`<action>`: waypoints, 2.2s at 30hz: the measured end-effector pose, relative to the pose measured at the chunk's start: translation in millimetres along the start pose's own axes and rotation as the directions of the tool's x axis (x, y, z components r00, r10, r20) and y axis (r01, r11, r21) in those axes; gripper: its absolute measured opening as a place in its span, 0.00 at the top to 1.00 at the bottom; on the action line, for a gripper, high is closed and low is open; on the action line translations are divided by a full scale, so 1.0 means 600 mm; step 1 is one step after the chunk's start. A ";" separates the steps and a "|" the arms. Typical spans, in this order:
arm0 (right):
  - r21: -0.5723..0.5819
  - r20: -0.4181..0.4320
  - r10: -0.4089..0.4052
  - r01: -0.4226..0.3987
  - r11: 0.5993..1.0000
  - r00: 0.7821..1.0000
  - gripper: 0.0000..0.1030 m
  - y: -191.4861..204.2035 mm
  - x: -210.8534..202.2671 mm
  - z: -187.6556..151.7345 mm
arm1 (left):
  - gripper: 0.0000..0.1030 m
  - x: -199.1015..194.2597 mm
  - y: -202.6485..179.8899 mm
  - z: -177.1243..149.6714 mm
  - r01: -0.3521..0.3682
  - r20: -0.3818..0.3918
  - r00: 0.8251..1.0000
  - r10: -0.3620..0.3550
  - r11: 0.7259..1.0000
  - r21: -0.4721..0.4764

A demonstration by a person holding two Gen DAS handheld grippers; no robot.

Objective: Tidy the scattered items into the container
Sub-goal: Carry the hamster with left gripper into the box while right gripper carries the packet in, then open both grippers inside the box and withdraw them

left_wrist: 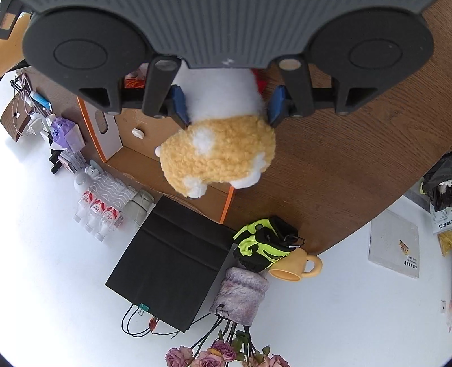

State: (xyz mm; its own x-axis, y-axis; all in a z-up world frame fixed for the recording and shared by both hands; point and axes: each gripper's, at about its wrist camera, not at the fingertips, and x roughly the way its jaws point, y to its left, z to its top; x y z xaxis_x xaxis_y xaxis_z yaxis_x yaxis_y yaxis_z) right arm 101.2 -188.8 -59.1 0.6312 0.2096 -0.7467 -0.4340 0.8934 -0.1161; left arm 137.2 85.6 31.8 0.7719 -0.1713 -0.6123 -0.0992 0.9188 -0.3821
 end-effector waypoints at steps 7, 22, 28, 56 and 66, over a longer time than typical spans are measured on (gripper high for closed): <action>0.085 0.238 -0.024 0.004 0.996 0.971 0.95 -0.059 -0.082 0.082 | 0.44 0.009 -0.033 0.031 0.020 0.007 1.000 -0.021 0.998 0.062; 0.222 -0.049 -0.116 0.124 0.967 0.992 0.93 -0.187 0.236 0.312 | 0.43 0.374 -0.158 0.117 -0.080 -0.308 0.944 0.117 0.988 0.131; 0.236 -0.108 -0.101 0.124 0.964 0.989 0.77 -0.187 0.262 0.311 | 0.41 0.401 -0.164 0.109 -0.082 -0.327 0.937 0.127 0.986 0.147; 0.124 0.214 -0.162 0.138 0.983 0.963 0.00 -0.048 -0.150 -0.017 | 0.00 -0.047 -0.027 -0.083 -0.052 0.056 0.998 0.038 0.963 0.263; 0.277 0.158 -0.149 0.101 0.956 0.976 0.00 -0.010 -0.145 -0.113 | 0.00 -0.065 0.010 -0.201 -0.054 -0.014 0.998 0.057 0.985 0.165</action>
State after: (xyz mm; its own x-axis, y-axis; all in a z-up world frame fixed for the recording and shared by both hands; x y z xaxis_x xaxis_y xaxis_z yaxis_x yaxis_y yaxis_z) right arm 5.3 -239.4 -37.6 0.7826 0.1343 -0.6079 -0.1729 0.9849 -0.0050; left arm 30.8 55.1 -29.9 0.7558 -0.1235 -0.6431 -0.0357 0.9728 -0.2287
